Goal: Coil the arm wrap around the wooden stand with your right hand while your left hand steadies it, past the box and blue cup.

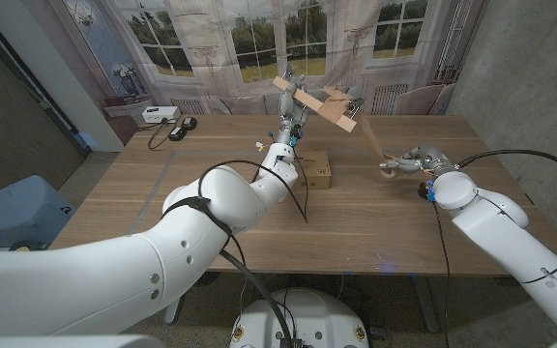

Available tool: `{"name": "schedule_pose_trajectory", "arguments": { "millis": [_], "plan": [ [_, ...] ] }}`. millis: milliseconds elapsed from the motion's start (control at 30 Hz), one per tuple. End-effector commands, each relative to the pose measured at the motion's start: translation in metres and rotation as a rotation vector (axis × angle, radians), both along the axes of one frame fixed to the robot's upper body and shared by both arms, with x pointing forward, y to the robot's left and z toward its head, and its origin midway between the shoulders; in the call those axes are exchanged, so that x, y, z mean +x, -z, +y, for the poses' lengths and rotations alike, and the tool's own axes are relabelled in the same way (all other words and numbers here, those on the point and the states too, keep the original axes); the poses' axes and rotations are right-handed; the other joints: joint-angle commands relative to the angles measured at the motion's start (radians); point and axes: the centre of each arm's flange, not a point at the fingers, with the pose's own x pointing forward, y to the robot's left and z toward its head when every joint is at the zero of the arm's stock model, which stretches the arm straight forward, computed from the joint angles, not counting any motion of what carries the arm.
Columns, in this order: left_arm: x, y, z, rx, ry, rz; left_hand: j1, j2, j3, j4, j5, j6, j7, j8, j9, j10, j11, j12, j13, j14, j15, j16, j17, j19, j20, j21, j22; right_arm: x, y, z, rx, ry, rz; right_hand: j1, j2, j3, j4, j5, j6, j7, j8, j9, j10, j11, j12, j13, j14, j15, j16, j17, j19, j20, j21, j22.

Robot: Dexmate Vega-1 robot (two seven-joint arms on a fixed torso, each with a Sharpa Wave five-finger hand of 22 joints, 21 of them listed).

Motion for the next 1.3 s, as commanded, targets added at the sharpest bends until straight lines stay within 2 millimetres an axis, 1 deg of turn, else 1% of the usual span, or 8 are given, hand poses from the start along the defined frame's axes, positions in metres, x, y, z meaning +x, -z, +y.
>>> {"name": "schedule_pose_trajectory", "arguments": {
  "millis": [33,233,367,500,667,933,1033,1300],
  "plan": [
    [-0.003,0.007,0.0,-0.009,-0.128,0.03,0.006,0.017,0.079,0.08,-0.005,-0.004,0.003,0.008,0.002,0.016,-0.013,0.121,0.133,-0.006,-0.001,-0.004,0.003,-0.007,-0.096,-0.003,-0.001,-0.002,0.01,0.028,-0.039,-0.066,0.012,0.364,0.356,0.002,-0.007,-0.004,0.28,-0.175,0.004,0.003,0.38,-0.183,0.001,-0.002,0.01,-0.044,0.003,0.002,0.014,-0.075,0.006,0.001],
    [0.0,0.011,0.002,0.003,-0.168,0.059,0.005,0.017,0.079,0.081,-0.005,-0.005,0.001,0.01,0.002,0.013,-0.015,0.121,0.133,-0.006,-0.001,-0.004,0.003,-0.007,-0.097,-0.004,-0.004,-0.006,0.007,0.046,-0.105,-0.075,0.047,0.364,0.355,0.002,-0.007,-0.006,0.28,-0.177,0.003,0.002,0.38,-0.183,0.002,0.002,0.013,-0.044,0.003,0.002,0.013,-0.074,0.006,0.001],
    [0.0,0.012,0.002,0.012,-0.195,0.069,0.005,0.017,0.079,0.081,-0.004,-0.006,0.003,0.01,0.0,0.015,-0.012,0.121,0.133,-0.007,-0.001,-0.004,0.003,-0.007,-0.097,-0.002,-0.003,-0.009,0.002,0.063,-0.174,-0.091,0.09,0.364,0.355,0.002,-0.007,-0.007,0.281,-0.175,0.003,0.001,0.378,-0.184,0.003,0.006,0.013,-0.043,0.003,0.002,0.012,-0.075,0.006,0.001],
    [-0.001,0.013,0.003,0.014,-0.215,0.073,0.005,0.018,0.079,0.082,-0.004,-0.006,0.003,0.011,-0.001,0.013,-0.015,0.121,0.133,-0.007,-0.001,-0.005,0.003,-0.008,-0.096,-0.002,-0.003,-0.012,-0.005,0.079,-0.238,-0.111,0.133,0.365,0.355,0.002,-0.007,-0.008,0.28,-0.174,0.003,0.0,0.374,-0.183,0.003,0.009,0.012,-0.043,0.002,0.002,0.008,-0.078,0.005,0.001],
    [-0.001,0.014,0.004,0.003,-0.232,0.079,0.004,0.018,0.079,0.082,-0.004,-0.007,0.004,0.013,-0.001,0.011,-0.014,0.121,0.133,-0.008,-0.001,-0.005,0.003,-0.008,-0.097,-0.001,-0.004,-0.016,-0.009,0.096,-0.289,-0.135,0.159,0.367,0.355,0.003,-0.008,-0.009,0.281,-0.174,0.003,0.0,0.375,-0.182,0.003,0.01,0.011,-0.044,0.002,0.003,0.006,-0.079,0.005,0.001],
    [-0.002,0.015,0.007,0.01,-0.285,0.086,0.004,0.018,0.079,0.083,-0.003,-0.009,0.004,0.016,0.0,0.012,-0.016,0.121,0.133,-0.008,-0.001,-0.006,0.003,-0.008,-0.097,-0.002,-0.006,-0.02,-0.01,0.113,-0.334,-0.151,0.189,0.369,0.353,0.001,-0.008,-0.01,0.279,-0.172,0.002,-0.002,0.367,-0.181,0.002,0.018,0.004,-0.043,0.0,0.003,-0.002,-0.084,0.003,0.001],
    [-0.004,0.016,0.008,0.022,-0.319,0.085,0.003,0.018,0.079,0.083,-0.003,-0.01,0.002,0.016,-0.002,0.013,-0.011,0.122,0.133,-0.008,-0.001,-0.006,0.003,-0.009,-0.096,-0.001,-0.006,-0.024,-0.011,0.118,-0.35,-0.146,0.196,0.37,0.354,0.002,-0.008,-0.01,0.279,-0.171,0.001,-0.002,0.369,-0.181,0.0,0.015,0.003,-0.044,0.0,0.004,-0.005,-0.083,0.002,0.001],
    [-0.006,0.018,0.011,0.035,-0.384,0.083,0.003,0.018,0.079,0.083,-0.003,-0.01,0.003,0.018,-0.004,0.013,-0.014,0.121,0.133,-0.007,-0.001,-0.006,0.003,-0.009,-0.097,-0.001,-0.006,-0.036,-0.015,0.13,-0.391,-0.121,0.19,0.374,0.354,0.002,-0.01,-0.01,0.284,-0.168,0.002,-0.004,0.376,-0.178,-0.001,0.013,0.005,-0.044,0.001,0.004,0.001,-0.084,0.005,0.001]
  ]
}}
